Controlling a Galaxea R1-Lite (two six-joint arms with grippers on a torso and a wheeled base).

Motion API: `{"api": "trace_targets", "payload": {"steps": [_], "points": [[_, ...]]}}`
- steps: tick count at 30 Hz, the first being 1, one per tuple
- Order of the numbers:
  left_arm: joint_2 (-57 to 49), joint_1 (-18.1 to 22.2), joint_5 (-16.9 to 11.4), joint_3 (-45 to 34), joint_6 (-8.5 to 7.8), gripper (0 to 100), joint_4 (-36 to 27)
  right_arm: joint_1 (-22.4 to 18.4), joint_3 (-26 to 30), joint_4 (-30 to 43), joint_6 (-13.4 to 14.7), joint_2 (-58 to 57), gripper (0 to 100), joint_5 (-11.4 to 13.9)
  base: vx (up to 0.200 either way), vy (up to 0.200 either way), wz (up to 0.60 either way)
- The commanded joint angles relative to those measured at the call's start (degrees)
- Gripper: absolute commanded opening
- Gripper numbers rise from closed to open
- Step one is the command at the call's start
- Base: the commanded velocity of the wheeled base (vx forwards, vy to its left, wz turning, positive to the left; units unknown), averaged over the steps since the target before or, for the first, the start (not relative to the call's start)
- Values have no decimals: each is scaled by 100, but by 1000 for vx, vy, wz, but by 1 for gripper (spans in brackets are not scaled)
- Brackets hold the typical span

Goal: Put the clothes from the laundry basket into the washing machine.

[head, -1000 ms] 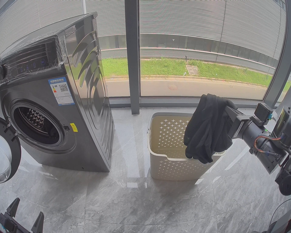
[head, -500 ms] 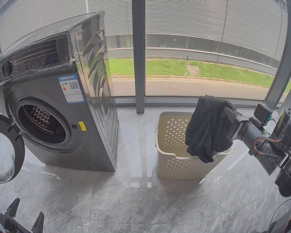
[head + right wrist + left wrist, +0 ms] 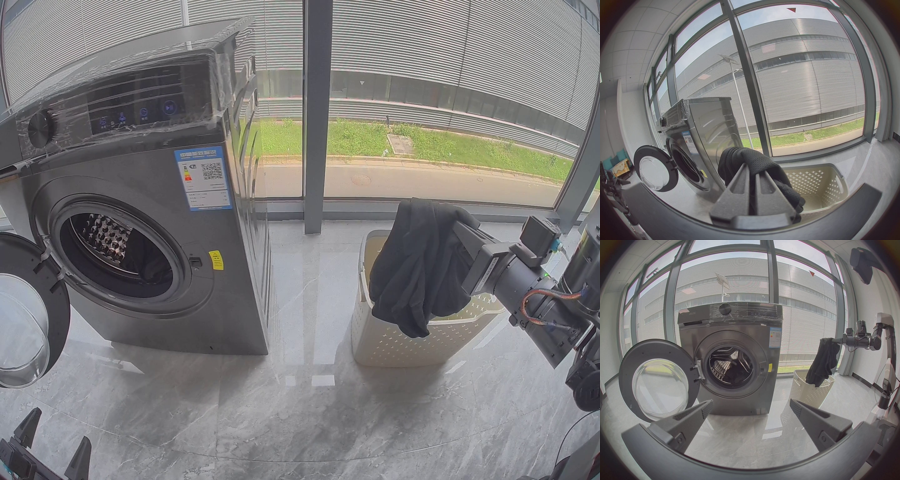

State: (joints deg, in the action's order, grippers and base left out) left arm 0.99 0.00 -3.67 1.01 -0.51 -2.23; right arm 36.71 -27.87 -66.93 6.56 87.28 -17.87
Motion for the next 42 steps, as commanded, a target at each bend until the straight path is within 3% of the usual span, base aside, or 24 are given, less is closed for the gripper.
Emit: {"api": "trace_targets", "payload": {"steps": [1,18,24,36,42], "points": [[-99,0,-2,-101,-2,100,3,135,1,-49,-5,25,0,3,0,200,0],[-99,0,7,-101,-10,100,3,548,168,-391,74,61,0,223,0,200,0],[-99,0,-2,-92,-10,100,3,548,176,-400,74,61,0,240,0,0,0],[-99,0,7,-92,-10,100,3,539,168,-400,74,87,0,240,-200,0,0],[-99,0,-2,-101,-10,100,3,539,168,-400,74,87,0,240,0,0,0]]}}
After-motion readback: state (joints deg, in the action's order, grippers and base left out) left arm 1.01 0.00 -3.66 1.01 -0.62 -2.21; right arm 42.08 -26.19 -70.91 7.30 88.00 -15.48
